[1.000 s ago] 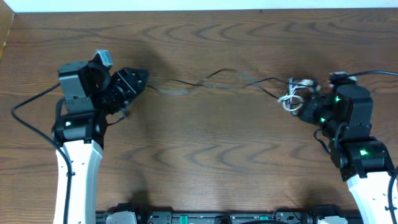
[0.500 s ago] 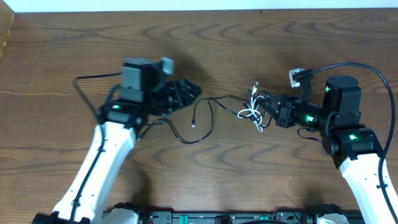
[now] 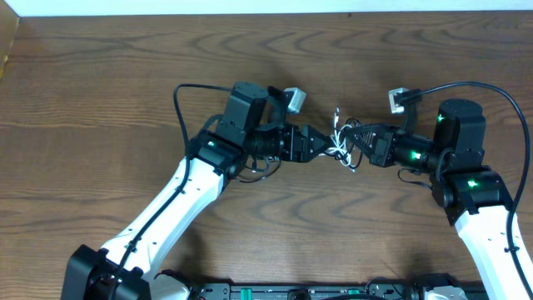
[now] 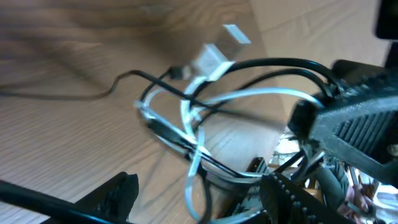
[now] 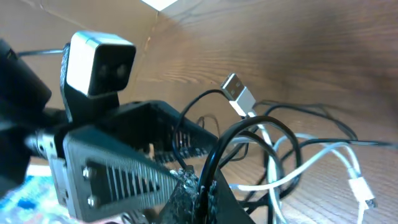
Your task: Untangle cables
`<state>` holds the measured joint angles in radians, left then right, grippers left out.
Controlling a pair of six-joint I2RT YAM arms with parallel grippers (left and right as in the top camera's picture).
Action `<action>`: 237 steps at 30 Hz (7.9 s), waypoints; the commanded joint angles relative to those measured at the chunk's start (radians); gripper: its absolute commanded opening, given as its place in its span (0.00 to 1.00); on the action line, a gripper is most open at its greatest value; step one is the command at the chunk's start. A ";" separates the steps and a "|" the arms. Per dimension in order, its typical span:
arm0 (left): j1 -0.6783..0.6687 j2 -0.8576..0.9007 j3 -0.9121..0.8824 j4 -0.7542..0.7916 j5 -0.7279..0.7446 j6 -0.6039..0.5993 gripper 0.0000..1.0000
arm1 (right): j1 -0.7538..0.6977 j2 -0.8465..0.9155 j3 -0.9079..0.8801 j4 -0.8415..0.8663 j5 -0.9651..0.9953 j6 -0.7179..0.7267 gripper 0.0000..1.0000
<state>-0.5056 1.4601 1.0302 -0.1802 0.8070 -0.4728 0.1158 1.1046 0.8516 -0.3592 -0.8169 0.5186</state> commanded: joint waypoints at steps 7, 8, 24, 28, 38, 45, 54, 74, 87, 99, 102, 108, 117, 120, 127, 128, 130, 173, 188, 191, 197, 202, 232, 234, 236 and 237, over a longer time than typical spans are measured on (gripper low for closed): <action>-0.058 0.023 0.003 0.005 0.019 0.016 0.64 | 0.005 -0.005 0.014 0.112 -0.087 0.143 0.01; -0.064 0.024 0.003 0.003 0.019 0.016 0.59 | 0.006 -0.005 0.014 0.119 -0.087 0.143 0.01; -0.072 0.034 0.003 -0.086 -0.111 0.064 0.07 | 0.000 -0.005 0.014 0.044 0.093 -0.018 0.01; -0.064 0.034 0.003 -0.248 -0.314 0.080 0.07 | -0.006 -0.005 0.014 -0.001 0.271 -0.075 0.01; 0.066 -0.015 0.003 -0.407 -0.438 0.122 0.08 | -0.012 -0.005 0.014 -0.249 1.085 -0.100 0.01; 0.176 -0.092 0.003 -0.399 -0.434 0.121 0.07 | -0.012 -0.005 0.014 -0.349 1.146 -0.097 0.01; 0.341 -0.213 0.003 -0.386 -0.435 0.129 0.07 | -0.012 -0.005 0.014 -0.375 1.210 -0.046 0.01; 0.436 -0.281 0.003 -0.304 0.019 0.073 0.07 | -0.095 -0.005 0.014 -0.163 0.822 -0.136 0.27; 0.137 -0.247 0.003 0.192 0.240 0.067 0.08 | 0.038 0.097 0.014 -0.071 0.101 -0.359 0.66; 0.080 -0.247 0.003 0.254 0.229 0.060 0.08 | 0.195 0.127 0.014 -0.045 0.048 -0.509 0.89; 0.082 -0.247 0.003 0.281 0.207 0.060 0.08 | 0.211 0.127 0.014 -0.056 0.039 -0.540 0.89; 0.084 -0.247 0.003 0.301 0.016 0.060 0.08 | 0.211 0.127 0.014 -0.127 0.040 -0.644 0.90; 0.083 -0.247 0.003 0.377 0.009 -0.150 0.08 | 0.211 0.126 0.014 -0.014 0.039 -0.654 0.84; 0.082 -0.247 0.003 0.468 0.023 -0.263 0.08 | 0.217 0.127 0.014 0.098 0.025 -0.626 0.83; 0.082 -0.247 0.003 0.747 0.023 -0.463 0.08 | 0.240 0.127 0.014 0.328 -0.074 -0.512 0.82; 0.082 -0.247 0.003 0.780 0.023 -0.485 0.08 | 0.242 0.127 0.014 0.359 -0.077 -0.488 0.82; 0.082 -0.247 0.003 0.828 0.023 -0.517 0.08 | 0.248 0.126 0.014 0.424 -0.085 -0.438 0.80; 0.080 -0.074 0.003 -0.306 -0.217 0.077 0.72 | 0.235 0.126 0.014 0.373 0.414 0.029 0.01; 0.027 0.078 0.003 -0.095 -0.226 0.121 0.72 | 0.235 0.125 0.014 0.577 0.280 0.255 0.01; 0.027 0.083 0.003 -0.075 -0.268 0.121 0.72 | 0.235 0.124 0.014 0.638 0.245 0.298 0.01; 0.027 0.083 0.003 -0.076 -0.289 0.121 0.59 | 0.235 0.124 0.014 0.716 0.215 0.358 0.01; 0.027 0.083 0.003 -0.090 -0.300 0.121 0.20 | 0.232 0.124 0.014 0.749 0.213 0.369 0.01; 0.087 0.012 0.003 -0.252 -0.306 0.192 0.08 | -0.189 0.124 0.014 -0.130 0.765 -0.045 0.01; 0.108 -0.030 0.003 -0.245 -0.306 0.192 0.08 | -0.189 0.124 0.014 -0.142 0.766 -0.046 0.01; 0.127 -0.077 0.003 -0.239 -0.298 0.191 0.09 | -0.189 0.124 0.014 -0.151 0.765 -0.049 0.01; 0.135 -0.100 0.003 -0.237 -0.292 0.190 0.10 | -0.188 0.124 0.014 -0.154 0.765 -0.050 0.01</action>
<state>-0.3996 1.4322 1.0214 -0.4191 0.5194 -0.2905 -0.0608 1.2350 0.8604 -0.5068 -0.0952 0.5018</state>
